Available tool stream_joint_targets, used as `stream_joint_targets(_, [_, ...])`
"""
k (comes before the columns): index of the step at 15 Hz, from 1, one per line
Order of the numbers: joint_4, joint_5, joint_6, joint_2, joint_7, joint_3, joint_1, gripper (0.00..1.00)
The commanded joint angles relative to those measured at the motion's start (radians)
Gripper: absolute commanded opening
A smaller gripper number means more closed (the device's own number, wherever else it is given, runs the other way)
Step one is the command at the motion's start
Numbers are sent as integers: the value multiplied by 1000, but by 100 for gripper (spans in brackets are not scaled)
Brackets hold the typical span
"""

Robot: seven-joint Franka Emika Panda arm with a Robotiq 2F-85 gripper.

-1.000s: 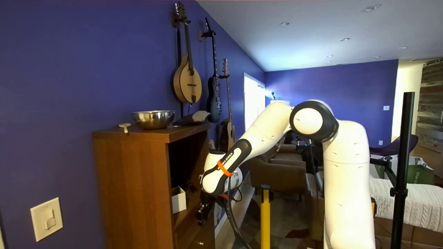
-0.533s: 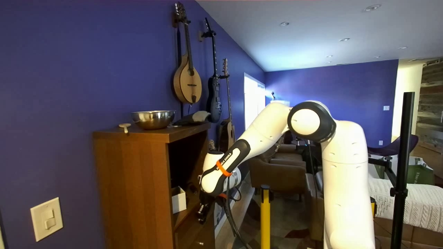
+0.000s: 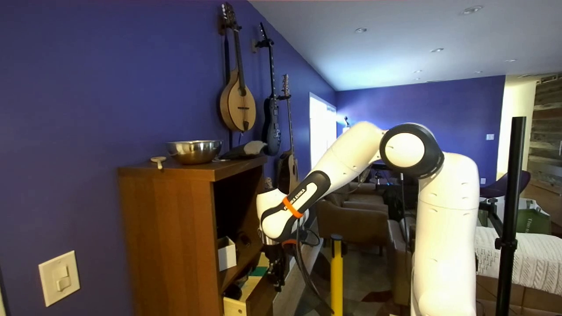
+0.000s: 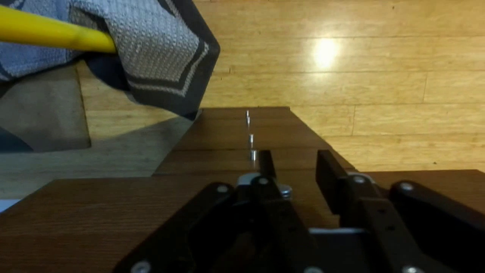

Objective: Open the top drawer

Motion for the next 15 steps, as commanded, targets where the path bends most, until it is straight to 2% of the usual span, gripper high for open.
stream_joint_targets(1, [-46, -67, -158, -119, 87, 12, -1, 67])
stream_joint_targets(4, [-39, -101, -252, -202, 135, 27, 2, 89])
stream_joint_targets(6, [-42, -111, -257, -257, 135, 38, 6, 100])
stream_joint_targets(10, [-51, -113, -86, -286, 111, 46, 10, 100])
stream_joint_targets(15, [-58, -92, 211, -180, 84, 26, 3, 100])
